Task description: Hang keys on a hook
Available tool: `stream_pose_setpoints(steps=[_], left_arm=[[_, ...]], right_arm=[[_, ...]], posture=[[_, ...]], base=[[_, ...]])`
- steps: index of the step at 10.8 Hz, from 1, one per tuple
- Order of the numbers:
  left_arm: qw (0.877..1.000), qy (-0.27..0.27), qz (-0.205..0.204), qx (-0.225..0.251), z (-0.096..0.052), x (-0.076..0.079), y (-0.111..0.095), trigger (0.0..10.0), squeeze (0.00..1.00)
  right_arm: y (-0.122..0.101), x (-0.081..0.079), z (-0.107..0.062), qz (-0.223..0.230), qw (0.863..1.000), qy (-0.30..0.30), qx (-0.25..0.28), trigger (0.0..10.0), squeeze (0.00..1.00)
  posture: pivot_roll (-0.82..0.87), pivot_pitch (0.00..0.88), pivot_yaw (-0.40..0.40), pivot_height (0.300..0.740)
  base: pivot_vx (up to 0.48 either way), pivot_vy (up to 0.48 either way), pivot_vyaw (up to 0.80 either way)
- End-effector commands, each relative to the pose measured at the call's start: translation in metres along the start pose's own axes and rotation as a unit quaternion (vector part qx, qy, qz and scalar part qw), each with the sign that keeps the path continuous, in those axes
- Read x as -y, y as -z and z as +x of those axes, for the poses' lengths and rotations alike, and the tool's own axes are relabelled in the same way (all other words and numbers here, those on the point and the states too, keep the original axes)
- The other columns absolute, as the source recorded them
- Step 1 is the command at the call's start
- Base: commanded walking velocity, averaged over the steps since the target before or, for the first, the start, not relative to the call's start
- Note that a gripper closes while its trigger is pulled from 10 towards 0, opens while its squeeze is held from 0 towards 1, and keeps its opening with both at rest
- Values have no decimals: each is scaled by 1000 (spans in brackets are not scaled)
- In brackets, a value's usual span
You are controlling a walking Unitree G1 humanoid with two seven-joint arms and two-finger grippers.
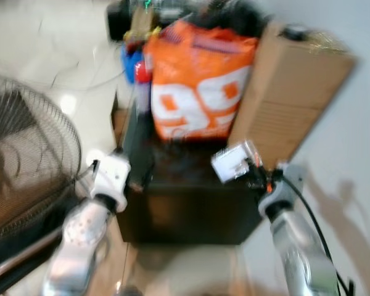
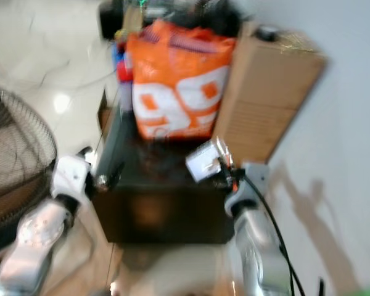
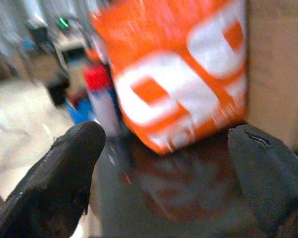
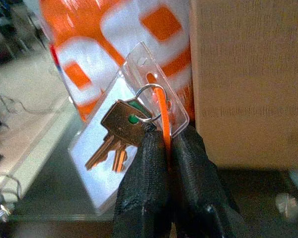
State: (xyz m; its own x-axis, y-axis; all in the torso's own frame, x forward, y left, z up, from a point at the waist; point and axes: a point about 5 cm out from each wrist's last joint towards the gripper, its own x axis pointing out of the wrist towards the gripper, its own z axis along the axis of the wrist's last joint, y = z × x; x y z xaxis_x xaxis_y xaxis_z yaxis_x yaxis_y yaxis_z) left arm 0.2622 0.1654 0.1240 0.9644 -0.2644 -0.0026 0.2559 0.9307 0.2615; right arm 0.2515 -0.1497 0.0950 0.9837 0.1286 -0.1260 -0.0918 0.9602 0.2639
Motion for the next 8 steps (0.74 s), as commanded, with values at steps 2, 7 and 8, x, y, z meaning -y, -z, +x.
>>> stream_pose_setpoints(steps=[2, 7, 8], left_arm=[[1000, -6, -6, -10, -3, -2, 6, 10000, 294], [1000, -13, 1, -13, -11, -6, 7, 10000, 290], [1000, -13, 2, -15, -12, -5, 8, 10000, 290]], right_arm=[[2, -1, 1, -17, 1000, 0, -15, 10000, 0], [2, -14, 5, -44, 997, -60, -34, 10000, 0], [2, -14, 6, -69, 994, -69, -39, 10000, 0]], posture=[[67, 0, -63, 740], [94, 0, -85, 740], [94, 0, -91, 740]], base=[[405, 0, -400], [388, 0, 0], [319, 0, 0]])
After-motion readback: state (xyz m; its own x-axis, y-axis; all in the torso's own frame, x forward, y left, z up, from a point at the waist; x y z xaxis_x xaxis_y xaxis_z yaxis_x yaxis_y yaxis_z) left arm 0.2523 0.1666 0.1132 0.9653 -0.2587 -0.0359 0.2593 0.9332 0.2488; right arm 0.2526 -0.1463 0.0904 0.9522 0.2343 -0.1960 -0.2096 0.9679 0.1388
